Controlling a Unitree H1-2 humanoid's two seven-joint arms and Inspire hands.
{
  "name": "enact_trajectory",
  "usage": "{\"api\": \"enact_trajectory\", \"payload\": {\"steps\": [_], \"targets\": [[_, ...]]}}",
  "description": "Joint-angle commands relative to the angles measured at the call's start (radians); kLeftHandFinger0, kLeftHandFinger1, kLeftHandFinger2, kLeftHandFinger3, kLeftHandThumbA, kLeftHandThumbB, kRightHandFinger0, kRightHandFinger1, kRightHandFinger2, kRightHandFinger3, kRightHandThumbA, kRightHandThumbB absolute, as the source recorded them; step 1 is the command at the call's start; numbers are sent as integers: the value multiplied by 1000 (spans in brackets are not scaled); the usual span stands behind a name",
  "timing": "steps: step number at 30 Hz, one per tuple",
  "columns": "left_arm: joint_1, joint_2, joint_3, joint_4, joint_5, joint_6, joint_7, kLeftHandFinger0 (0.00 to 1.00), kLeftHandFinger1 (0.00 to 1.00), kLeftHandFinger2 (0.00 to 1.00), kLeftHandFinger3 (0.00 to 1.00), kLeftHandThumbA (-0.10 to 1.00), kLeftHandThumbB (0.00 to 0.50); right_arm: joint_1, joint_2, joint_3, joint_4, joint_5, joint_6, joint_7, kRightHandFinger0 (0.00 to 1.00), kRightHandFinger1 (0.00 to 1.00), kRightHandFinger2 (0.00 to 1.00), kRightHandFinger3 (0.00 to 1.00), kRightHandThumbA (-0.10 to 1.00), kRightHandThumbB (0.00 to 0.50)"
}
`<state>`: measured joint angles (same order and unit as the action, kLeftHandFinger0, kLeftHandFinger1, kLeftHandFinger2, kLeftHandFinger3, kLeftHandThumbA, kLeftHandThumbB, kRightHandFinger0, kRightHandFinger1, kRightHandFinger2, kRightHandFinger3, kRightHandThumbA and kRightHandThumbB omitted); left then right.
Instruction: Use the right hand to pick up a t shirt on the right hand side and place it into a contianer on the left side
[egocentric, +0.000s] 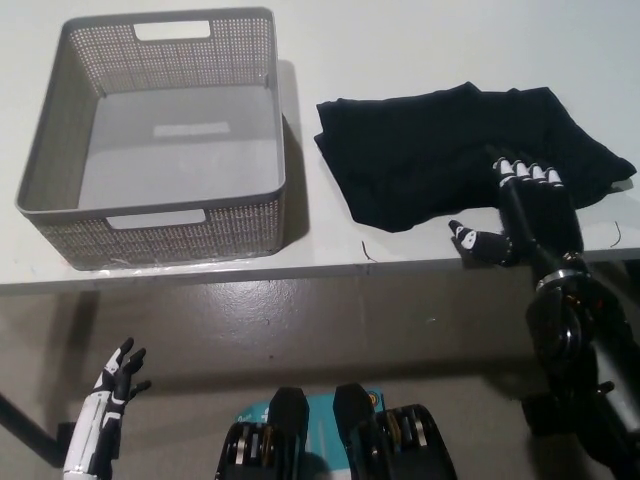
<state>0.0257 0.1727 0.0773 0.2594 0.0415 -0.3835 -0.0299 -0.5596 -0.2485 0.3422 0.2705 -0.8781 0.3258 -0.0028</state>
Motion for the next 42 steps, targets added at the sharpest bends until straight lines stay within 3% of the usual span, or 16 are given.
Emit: {"api": "enact_trajectory", "payload": {"steps": [1,13,16,21,24,32,42], "targets": [[-10,20,-1,-32,2,-21,-5,884,970,951,1000,946,223,-74,11,9,15,-17,-5,-25,1000,1000,1000,1000,836,481],[10,20,3,-48,-10,-12,-8,894,983,996,1000,953,240,-106,-8,57,38,-32,-47,-19,1000,1000,1000,1000,884,455],[10,21,2,-47,-11,-16,-9,889,981,1000,1000,954,221,-121,-14,64,50,-27,-57,-20,1000,1000,1000,1000,887,464],[35,29,5,-72,-12,3,-13,890,986,1000,1000,962,236,-171,-10,85,103,-20,-68,-17,1000,1000,1000,1000,897,455],[29,30,3,-63,-3,-7,-11,882,972,989,1000,973,212,-233,-18,82,175,-1,-99,-18,1000,1000,1000,1000,911,470],[34,34,6,-86,-13,21,-13,889,967,982,1000,979,249,-344,-47,75,332,30,-156,-26,1000,1000,1000,1000,907,452],[18,35,3,-77,-24,8,-19,877,964,975,1000,984,246,-338,-59,32,427,79,-185,-78,1000,1000,1000,1000,902,449]]}}
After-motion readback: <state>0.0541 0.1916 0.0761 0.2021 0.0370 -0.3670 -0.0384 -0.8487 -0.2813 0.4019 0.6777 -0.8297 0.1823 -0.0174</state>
